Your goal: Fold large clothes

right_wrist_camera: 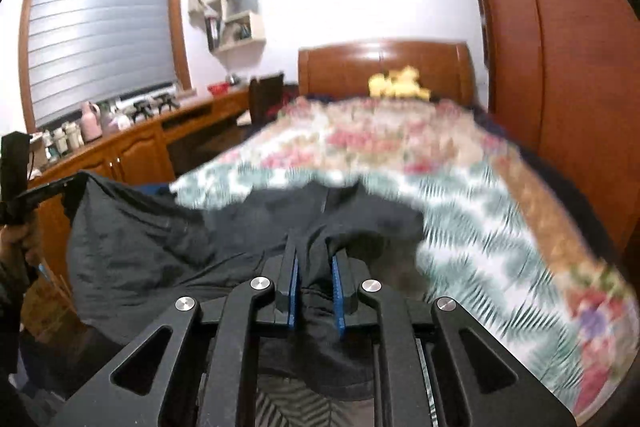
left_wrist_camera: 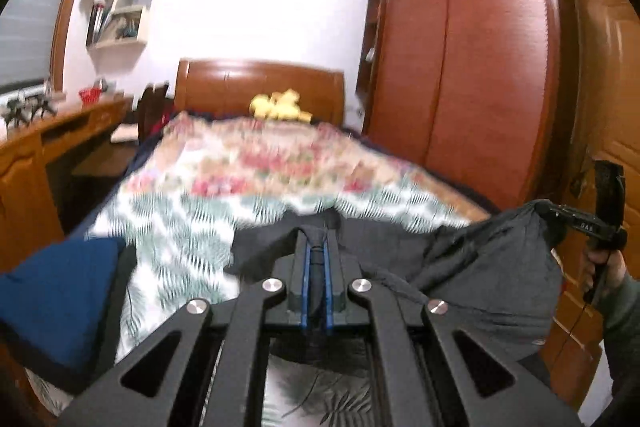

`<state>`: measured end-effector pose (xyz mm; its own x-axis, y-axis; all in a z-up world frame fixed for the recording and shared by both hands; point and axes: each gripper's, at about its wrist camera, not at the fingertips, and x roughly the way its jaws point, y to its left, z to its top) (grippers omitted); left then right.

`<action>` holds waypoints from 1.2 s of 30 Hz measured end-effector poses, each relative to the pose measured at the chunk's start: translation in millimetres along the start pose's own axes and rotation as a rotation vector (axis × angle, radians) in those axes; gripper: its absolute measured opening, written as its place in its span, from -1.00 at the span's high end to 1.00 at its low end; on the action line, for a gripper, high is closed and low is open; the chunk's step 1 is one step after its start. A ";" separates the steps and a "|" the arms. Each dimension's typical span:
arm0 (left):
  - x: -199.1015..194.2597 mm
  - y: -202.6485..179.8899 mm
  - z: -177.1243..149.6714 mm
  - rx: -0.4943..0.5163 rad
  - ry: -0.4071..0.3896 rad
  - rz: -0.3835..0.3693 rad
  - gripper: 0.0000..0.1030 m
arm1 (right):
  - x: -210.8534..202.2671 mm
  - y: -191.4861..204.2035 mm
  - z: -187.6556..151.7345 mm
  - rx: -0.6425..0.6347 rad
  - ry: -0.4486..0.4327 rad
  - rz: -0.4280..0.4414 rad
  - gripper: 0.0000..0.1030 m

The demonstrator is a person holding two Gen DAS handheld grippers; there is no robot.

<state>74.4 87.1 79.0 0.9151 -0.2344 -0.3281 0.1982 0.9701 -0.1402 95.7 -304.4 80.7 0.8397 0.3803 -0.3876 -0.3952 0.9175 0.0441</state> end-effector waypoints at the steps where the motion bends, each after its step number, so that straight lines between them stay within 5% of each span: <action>1: -8.9 -2.9 8.7 0.004 -0.025 -0.006 0.95 | -7.6 1.2 6.2 -0.010 -0.014 -0.004 0.79; 7: -64.6 -20.8 38.4 0.028 -0.137 -0.051 0.95 | -74.5 11.1 34.6 -0.054 -0.113 -0.007 0.80; 12: -68.5 -22.1 36.9 0.048 -0.136 -0.042 0.95 | -96.7 9.2 32.3 -0.064 -0.139 -0.021 0.80; 24: 70.4 17.9 -50.4 -0.028 0.094 0.018 0.94 | 44.6 -18.4 -74.0 -0.031 0.162 -0.017 0.79; 36: 162.4 55.3 -39.9 -0.085 0.107 0.062 0.94 | 153.2 -97.6 -58.8 0.068 0.189 -0.118 0.78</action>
<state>220.0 100.2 -19.3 0.8811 -0.1837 -0.4359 0.1076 0.9752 -0.1934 241.0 -342.5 -37.1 0.7915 0.2477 -0.5587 -0.2674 0.9624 0.0479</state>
